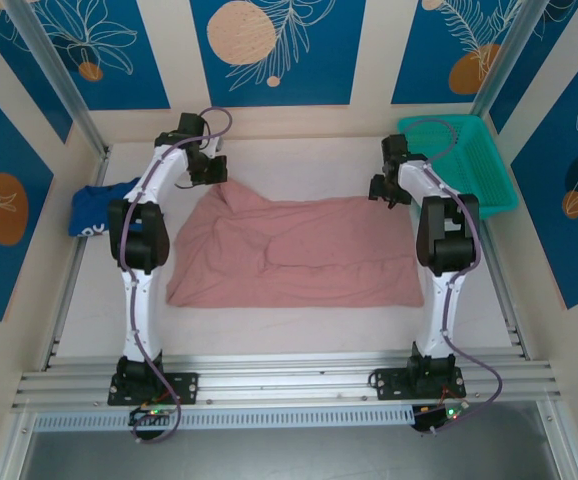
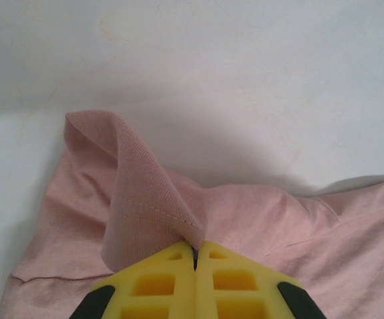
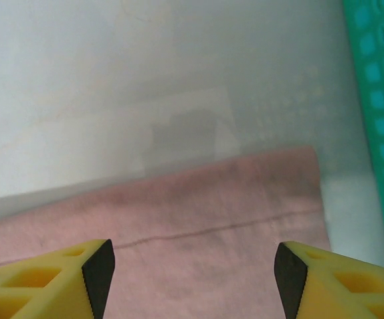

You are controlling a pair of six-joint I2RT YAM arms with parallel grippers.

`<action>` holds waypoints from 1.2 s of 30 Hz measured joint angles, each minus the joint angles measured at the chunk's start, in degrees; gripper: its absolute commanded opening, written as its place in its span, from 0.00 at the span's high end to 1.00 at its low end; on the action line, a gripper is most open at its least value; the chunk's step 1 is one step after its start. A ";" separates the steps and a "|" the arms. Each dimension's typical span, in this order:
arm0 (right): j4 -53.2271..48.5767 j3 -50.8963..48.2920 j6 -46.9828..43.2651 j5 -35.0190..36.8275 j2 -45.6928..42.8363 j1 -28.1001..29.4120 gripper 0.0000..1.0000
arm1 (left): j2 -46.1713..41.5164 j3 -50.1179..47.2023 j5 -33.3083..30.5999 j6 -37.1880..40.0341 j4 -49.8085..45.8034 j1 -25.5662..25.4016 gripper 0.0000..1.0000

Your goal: Fold the inside-out t-shirt

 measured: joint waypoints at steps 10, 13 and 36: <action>-5.55 6.19 0.17 -0.85 5.95 1.57 0.33 | 0.00 0.00 -2.43 0.17 -0.04 -0.04 1.00; -5.66 6.49 0.52 -0.87 5.92 0.92 0.33 | 0.00 -0.02 -2.60 0.17 -0.04 -0.04 1.00; -9.81 16.31 2.21 -2.91 12.07 -0.94 0.54 | 0.00 -0.39 -3.48 0.94 0.00 -0.04 1.00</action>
